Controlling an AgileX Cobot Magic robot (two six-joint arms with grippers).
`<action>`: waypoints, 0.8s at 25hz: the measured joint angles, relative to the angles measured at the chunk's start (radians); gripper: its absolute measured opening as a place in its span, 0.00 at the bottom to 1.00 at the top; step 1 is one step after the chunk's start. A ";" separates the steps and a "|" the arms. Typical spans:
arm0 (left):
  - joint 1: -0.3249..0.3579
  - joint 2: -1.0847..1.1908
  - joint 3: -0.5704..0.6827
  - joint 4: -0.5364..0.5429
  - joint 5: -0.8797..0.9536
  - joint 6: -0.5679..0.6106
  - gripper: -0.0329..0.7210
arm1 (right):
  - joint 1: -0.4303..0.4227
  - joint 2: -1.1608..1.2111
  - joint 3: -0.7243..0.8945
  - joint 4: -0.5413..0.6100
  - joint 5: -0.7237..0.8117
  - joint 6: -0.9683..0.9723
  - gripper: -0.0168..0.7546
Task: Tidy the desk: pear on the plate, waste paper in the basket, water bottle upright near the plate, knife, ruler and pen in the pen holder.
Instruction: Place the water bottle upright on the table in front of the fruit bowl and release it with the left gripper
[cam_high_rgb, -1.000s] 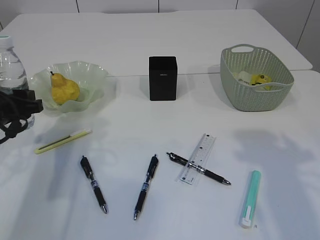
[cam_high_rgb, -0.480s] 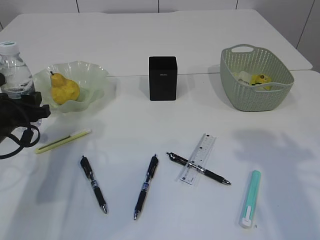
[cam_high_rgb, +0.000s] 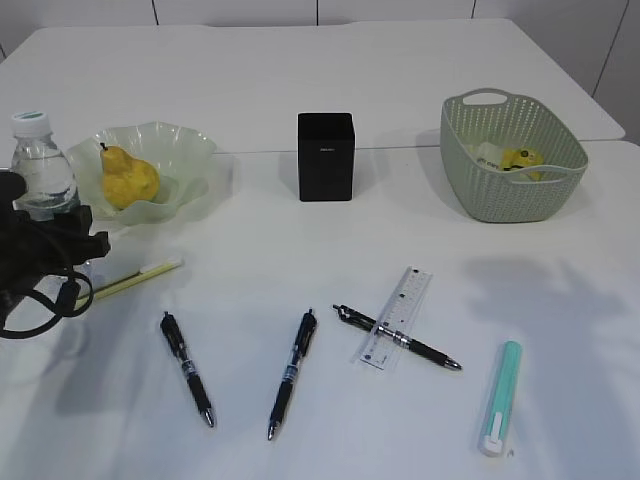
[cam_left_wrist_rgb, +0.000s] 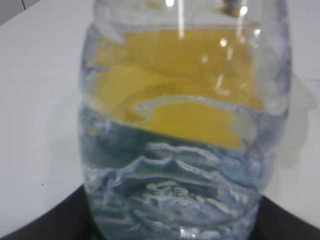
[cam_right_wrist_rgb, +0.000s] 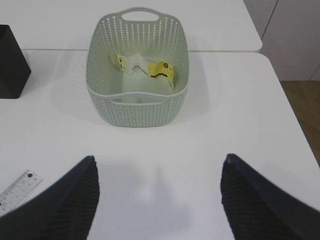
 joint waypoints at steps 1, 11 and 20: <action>0.000 0.007 0.000 0.000 0.000 -0.002 0.55 | 0.000 0.000 0.000 0.000 0.000 0.000 0.78; 0.000 0.065 -0.004 0.005 0.000 -0.002 0.55 | 0.000 0.000 0.000 -0.001 -0.009 0.000 0.78; 0.000 0.067 -0.004 0.005 0.000 -0.002 0.55 | 0.000 0.000 0.000 -0.001 -0.013 -0.001 0.78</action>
